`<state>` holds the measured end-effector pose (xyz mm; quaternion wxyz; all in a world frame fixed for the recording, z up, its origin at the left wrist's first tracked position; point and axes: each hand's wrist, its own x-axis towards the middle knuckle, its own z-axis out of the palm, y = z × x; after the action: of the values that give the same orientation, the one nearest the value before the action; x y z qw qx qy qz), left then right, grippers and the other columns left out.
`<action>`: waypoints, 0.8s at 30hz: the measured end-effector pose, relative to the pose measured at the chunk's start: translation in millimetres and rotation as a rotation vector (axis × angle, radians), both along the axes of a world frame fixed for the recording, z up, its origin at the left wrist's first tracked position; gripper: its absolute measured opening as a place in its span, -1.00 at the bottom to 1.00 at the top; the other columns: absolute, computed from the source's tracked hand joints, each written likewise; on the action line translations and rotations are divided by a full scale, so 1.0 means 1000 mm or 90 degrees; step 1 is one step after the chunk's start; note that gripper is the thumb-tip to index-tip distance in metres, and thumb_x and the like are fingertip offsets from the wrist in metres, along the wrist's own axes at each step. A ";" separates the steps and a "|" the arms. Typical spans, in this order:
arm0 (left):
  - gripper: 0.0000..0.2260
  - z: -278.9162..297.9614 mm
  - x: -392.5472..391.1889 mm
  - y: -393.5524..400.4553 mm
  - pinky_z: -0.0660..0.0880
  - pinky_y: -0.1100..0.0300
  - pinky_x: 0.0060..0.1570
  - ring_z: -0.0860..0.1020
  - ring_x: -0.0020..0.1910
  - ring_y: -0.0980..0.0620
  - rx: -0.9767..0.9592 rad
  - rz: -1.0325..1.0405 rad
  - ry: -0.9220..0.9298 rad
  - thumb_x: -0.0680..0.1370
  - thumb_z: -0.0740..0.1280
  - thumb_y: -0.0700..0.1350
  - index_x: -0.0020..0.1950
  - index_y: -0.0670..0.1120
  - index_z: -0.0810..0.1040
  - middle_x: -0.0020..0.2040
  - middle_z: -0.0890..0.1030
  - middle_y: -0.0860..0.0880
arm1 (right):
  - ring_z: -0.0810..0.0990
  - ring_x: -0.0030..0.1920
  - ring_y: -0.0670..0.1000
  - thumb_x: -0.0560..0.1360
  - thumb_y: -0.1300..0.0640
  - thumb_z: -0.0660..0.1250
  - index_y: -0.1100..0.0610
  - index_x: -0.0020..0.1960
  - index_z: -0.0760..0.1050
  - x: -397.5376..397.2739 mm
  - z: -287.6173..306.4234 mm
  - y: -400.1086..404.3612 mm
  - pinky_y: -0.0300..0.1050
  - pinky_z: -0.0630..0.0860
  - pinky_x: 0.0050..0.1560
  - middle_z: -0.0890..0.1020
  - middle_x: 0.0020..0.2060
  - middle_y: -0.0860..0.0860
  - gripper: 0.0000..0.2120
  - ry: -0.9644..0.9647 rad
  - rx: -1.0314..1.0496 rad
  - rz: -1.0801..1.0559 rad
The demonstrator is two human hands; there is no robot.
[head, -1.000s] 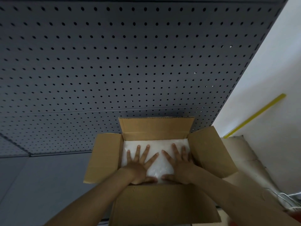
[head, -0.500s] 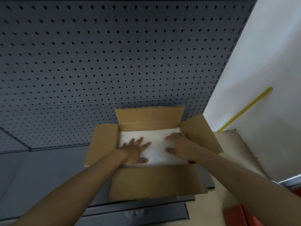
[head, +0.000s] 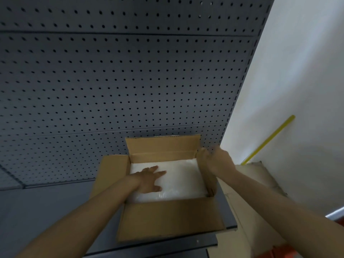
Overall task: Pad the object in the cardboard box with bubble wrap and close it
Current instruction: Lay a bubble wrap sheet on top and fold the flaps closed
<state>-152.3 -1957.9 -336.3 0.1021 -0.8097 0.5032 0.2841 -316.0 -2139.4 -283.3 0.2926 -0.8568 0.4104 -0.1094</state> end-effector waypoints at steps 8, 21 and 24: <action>-0.42 0.005 0.005 0.019 0.08 -0.01 0.50 0.05 0.54 -0.10 -0.067 0.048 0.041 0.60 0.19 0.11 0.56 0.11 0.02 0.59 -0.02 -0.05 | 0.15 -0.38 -0.16 0.63 0.13 0.05 -0.02 -0.36 0.17 0.010 -0.037 0.015 -0.25 0.22 -0.29 0.34 -0.34 -0.05 -0.63 0.294 -0.053 0.251; -0.74 0.008 0.021 0.063 0.31 0.26 0.22 0.41 0.27 0.02 -0.337 0.245 0.115 0.59 0.22 -0.11 0.27 -0.03 0.50 0.34 0.43 -0.03 | 0.35 0.30 0.20 0.62 0.12 -0.02 0.16 0.24 0.50 0.016 -0.045 0.010 0.09 0.17 0.41 0.50 0.21 0.18 -0.62 0.411 -0.057 0.234; -0.76 0.011 0.029 0.073 0.37 0.17 0.14 0.44 0.16 -0.01 -0.409 0.308 -0.146 0.55 0.13 -0.03 0.06 -0.02 0.55 0.27 0.50 -0.07 | 0.33 0.33 0.25 0.58 0.15 0.01 0.18 0.06 0.53 0.018 -0.048 0.014 0.17 0.15 0.45 0.47 0.29 0.23 -0.68 0.425 -0.068 0.245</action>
<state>-123.7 -1885.2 -325.8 -0.1702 -0.9215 0.3471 0.0364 -298.4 -2125.6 -331.5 0.1129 -0.9205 0.3087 0.2113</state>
